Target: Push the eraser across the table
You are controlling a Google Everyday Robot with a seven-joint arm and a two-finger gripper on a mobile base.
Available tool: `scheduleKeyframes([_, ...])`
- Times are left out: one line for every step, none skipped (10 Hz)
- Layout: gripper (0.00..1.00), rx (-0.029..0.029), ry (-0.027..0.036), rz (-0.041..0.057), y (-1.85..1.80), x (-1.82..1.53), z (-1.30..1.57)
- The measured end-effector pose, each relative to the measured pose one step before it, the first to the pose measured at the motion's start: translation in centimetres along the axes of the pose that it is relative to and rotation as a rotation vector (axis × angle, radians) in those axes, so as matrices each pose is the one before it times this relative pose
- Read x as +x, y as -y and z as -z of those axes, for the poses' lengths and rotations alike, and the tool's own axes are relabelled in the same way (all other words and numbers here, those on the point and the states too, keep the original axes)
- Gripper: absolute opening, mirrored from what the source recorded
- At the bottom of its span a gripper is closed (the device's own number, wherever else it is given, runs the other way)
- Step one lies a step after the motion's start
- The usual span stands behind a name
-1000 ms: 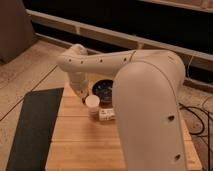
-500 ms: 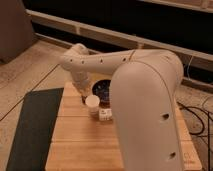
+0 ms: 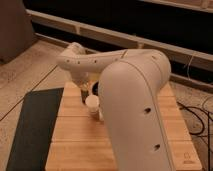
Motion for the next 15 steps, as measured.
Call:
scheduleKeyframes([0.0, -0.00542, 0.01622, 0.03028, -0.118, -0.825, -0.503])
scheduleKeyframes([0.0, -0.01195, 0.02117, 0.04316, 0.065, -1.121, -0.786])
scheduleKeyframes([0.0, -0.01654, 0.01484, 0.02495, 0.016, -0.737, -0.447])
scheduleKeyframes([0.0, -0.0254, 0.00895, 0.03005, 0.058, -0.676, -0.694])
scheduleKeyframes([0.0, -0.03714, 0.00119, 0.01824, 0.162, -0.505, -0.885])
scheduleKeyframes([0.0, -0.02479, -0.00722, -0.00125, 0.203, -0.054, -0.719])
scheduleKeyframes([0.0, -0.02925, -0.02534, -0.01235, 0.331, 0.408, -1.25])
scheduleKeyframes([0.0, -0.02012, -0.03604, -0.02292, 0.245, 0.727, -1.056])
scheduleKeyframes([0.0, -0.01342, -0.06231, -0.03447, 0.63, 1.249, -1.448])
scheduleKeyframes([0.0, 0.00507, -0.0869, -0.03751, 1.113, 1.572, -1.467])
scheduleKeyframes([0.0, 0.01212, -0.0646, -0.02267, 0.601, 0.888, -0.864])
scheduleKeyframes([0.0, 0.01244, -0.08629, -0.02311, 0.233, 0.827, -0.983])
scheduleKeyframes([0.0, 0.00873, -0.06094, -0.00368, -0.152, 0.264, -0.701])
scheduleKeyframes([0.0, 0.01373, -0.03747, 0.00687, -0.056, -0.161, -0.268])
scheduleKeyframes([0.0, 0.01195, -0.02455, 0.0151, -0.424, -0.579, 0.195])
